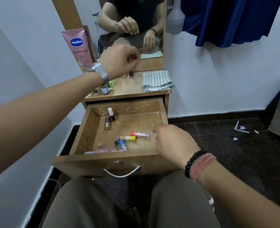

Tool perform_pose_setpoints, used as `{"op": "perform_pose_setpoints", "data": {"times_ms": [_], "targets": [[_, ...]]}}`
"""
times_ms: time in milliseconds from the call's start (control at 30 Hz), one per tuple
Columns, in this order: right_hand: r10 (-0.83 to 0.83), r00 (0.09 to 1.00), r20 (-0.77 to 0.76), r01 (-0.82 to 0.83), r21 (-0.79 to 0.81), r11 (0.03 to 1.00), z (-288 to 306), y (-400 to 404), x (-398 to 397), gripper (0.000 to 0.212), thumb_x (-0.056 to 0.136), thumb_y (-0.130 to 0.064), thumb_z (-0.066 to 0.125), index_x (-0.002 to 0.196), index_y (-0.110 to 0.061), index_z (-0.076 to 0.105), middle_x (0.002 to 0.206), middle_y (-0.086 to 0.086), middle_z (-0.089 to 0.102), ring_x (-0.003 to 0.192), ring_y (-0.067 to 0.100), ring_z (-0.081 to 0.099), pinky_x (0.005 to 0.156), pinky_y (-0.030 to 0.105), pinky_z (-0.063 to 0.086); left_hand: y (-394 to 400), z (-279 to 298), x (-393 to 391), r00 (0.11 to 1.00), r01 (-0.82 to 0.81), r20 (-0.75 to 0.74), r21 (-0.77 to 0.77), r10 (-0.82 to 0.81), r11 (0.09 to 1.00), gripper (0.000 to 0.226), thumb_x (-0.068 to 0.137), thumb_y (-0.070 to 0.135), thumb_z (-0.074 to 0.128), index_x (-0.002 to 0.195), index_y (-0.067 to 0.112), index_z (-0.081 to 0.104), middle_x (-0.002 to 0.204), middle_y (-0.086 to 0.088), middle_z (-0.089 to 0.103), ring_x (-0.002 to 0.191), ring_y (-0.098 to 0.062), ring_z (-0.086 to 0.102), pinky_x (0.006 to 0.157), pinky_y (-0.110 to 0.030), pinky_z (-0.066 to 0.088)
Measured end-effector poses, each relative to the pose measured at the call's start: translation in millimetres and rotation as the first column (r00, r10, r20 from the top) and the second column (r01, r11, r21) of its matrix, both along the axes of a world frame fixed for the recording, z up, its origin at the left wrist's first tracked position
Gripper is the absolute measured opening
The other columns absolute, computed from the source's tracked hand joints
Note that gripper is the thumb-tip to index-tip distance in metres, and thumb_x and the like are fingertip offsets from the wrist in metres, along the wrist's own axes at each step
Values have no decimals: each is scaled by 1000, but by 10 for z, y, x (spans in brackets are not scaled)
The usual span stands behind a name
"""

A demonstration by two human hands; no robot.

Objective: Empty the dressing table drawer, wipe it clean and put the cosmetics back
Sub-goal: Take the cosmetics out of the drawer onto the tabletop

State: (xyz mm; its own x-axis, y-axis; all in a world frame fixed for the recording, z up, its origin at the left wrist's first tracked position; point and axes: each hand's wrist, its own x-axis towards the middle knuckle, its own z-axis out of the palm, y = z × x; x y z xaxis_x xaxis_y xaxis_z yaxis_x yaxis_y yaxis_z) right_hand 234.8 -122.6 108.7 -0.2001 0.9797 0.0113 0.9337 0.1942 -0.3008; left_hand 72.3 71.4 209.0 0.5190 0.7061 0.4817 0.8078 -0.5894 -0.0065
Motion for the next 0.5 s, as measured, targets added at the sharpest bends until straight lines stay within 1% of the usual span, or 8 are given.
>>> {"op": "perform_pose_setpoints", "data": {"times_ms": [100,200,267,400,500], "targets": [[-41,999,32,42,-31,999,9,28,65,36,90,-5,43,121,-15,59,114,10,66,104,29,61,85,40,53,-365,-290,-112,989,61,-129,-64,-69,996,15,90,34,56,94,26,69,90,10,67,77,-10,61,64,-30,53],[-48,998,29,49,-22,999,15,30,87,33,90,-5,42,117,-14,60,111,10,67,98,29,62,83,41,53,-572,-679,-240,974,-5,-221,-256,-53,967,13,89,37,58,95,31,68,90,14,68,74,-4,60,60,-26,53],[-43,999,27,44,-20,999,27,18,79,34,90,-5,42,118,-15,58,110,10,67,96,29,63,81,42,54,-636,-939,-293,964,-66,-262,-383,-40,922,11,88,38,61,95,33,67,93,15,69,76,-2,61,62,-26,54],[-30,999,26,31,-33,999,46,-3,49,35,91,-6,41,120,-16,57,109,10,66,96,29,62,81,42,54,-641,-1377,-283,938,-129,-340,-506,-60,853,15,86,35,62,101,32,66,101,12,68,88,-10,64,70,-27,52],[-24,999,33,25,-36,999,48,-10,46,34,91,-7,42,120,-16,56,110,9,66,96,28,62,80,41,54,-623,-1581,-207,915,-136,-393,-518,-94,844,27,84,44,61,108,32,63,104,9,67,92,-16,64,73,-33,54]]}}
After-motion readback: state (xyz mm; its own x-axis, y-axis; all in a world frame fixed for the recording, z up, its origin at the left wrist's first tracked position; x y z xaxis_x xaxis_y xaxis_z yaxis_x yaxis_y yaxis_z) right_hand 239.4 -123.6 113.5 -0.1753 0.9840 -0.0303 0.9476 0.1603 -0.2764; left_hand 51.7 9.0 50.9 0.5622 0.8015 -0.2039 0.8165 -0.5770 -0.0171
